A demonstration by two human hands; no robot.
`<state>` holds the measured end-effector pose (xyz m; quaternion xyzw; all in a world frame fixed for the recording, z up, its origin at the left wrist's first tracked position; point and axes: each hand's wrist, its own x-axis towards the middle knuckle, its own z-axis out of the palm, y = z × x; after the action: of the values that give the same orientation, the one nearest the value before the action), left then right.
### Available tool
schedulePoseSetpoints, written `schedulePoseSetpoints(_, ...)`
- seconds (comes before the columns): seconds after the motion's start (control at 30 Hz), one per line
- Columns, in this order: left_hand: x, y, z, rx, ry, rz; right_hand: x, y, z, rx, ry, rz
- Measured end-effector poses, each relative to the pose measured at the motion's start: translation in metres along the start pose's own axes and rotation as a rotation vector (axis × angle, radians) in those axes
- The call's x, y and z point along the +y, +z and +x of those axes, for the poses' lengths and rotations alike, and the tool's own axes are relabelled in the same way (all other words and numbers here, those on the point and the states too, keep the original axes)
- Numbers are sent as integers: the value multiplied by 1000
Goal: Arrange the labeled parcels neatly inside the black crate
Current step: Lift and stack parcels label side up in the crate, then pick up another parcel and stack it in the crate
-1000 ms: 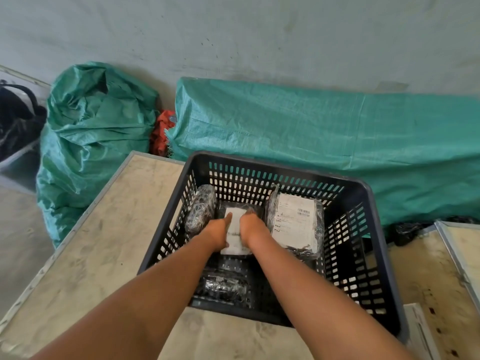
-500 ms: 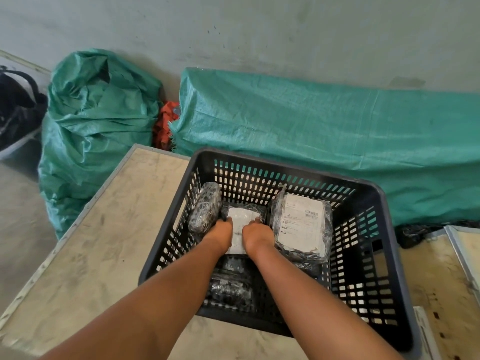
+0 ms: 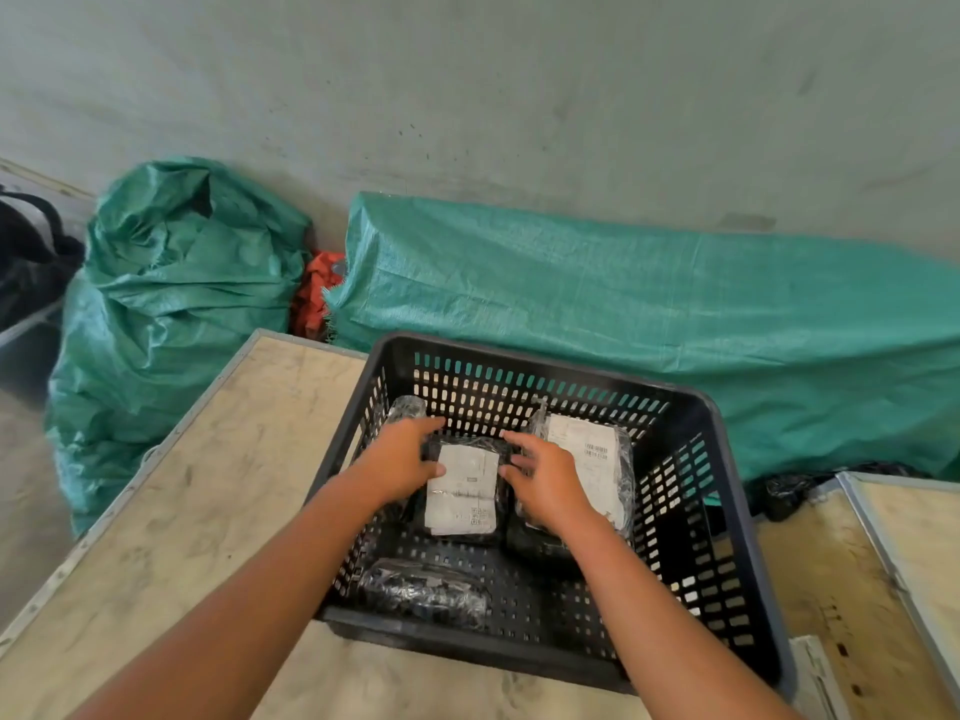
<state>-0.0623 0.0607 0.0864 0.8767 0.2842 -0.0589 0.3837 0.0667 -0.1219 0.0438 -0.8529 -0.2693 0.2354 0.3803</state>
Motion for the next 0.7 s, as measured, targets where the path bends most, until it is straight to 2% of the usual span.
schedulePoseSetpoints(0.17,-16,-40,-61,317,378,-194,-8,5,0,-7,-80,81)
schedulePoseSetpoints(0.2,-23,-43,-71,394,405,-180,-14,11,1,-27,-90,78)
schedulePoseSetpoints(0.27,-37,-43,-81,478,330,-111,-27,28,5,-77,-96,86)
schedulePoseSetpoints(0.37,-55,-30,-87,335,93,-46,-51,61,10,-164,-95,94)
schedulePoseSetpoints(0.43,-65,-21,-89,239,63,-61,-65,83,13,-221,-142,69)
schedulePoseSetpoints(0.57,-72,-19,-84,263,34,-177,-73,118,16,-286,-143,-59)
schedulePoseSetpoints(0.7,-77,-17,-83,270,38,-263,-55,131,6,-166,-106,-94)
